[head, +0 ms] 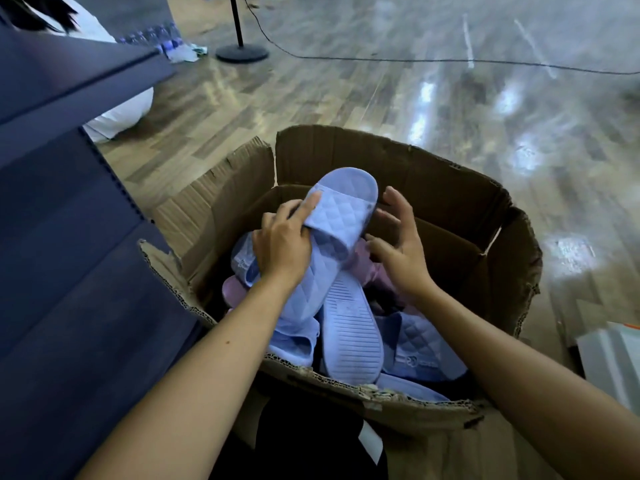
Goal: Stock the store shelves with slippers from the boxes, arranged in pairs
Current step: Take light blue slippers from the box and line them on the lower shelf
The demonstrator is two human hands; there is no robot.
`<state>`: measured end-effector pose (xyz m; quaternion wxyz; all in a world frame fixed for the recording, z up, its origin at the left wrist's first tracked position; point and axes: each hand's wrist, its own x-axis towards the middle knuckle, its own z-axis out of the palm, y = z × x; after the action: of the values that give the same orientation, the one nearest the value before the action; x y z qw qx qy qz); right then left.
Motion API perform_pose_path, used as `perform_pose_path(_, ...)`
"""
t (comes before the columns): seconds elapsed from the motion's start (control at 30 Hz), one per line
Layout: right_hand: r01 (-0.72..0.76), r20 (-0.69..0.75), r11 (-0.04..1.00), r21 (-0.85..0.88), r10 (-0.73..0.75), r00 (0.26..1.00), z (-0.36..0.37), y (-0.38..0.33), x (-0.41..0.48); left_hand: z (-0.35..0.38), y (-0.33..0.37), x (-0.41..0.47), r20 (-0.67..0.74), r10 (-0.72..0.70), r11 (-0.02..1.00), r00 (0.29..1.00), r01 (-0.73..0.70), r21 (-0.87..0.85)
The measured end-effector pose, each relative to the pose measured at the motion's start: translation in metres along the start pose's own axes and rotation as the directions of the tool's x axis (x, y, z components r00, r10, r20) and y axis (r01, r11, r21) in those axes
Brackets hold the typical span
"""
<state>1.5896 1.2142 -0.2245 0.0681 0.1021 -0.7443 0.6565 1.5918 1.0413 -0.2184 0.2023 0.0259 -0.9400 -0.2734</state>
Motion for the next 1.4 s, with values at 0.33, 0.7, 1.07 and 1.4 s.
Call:
perform_pose_path(0.33, -0.092, 0.038, 0.064, -0.994, 0.964, 0.264, -0.016, 0.055, -0.023, 0.003, -0.001, 0.001, 0.024, -0.023, 0.996, 0.999, 0.025, -0.085)
perform_pose_path(0.7, -0.214, -0.054, 0.316, -0.925, 0.446, 0.893, -0.029, 0.042, -0.010, 0.006, -0.008, -0.002, -0.017, 0.000, 0.987, 1.000, -0.002, -0.159)
perform_pose_path(1.07, 0.089, 0.093, 0.484, -0.870, -0.016, 0.996, -0.036, -0.001, -0.013, -0.016, -0.004, -0.016, -0.150, -0.029, 0.972, 0.988, -0.007, -0.236)
perform_pose_path(1.4, 0.403, 0.310, 0.408, -0.819, -0.276, 0.910, -0.052, -0.043, -0.010, -0.044, -0.003, -0.021, -0.142, 0.055, 0.959, 0.988, -0.092, -0.267)
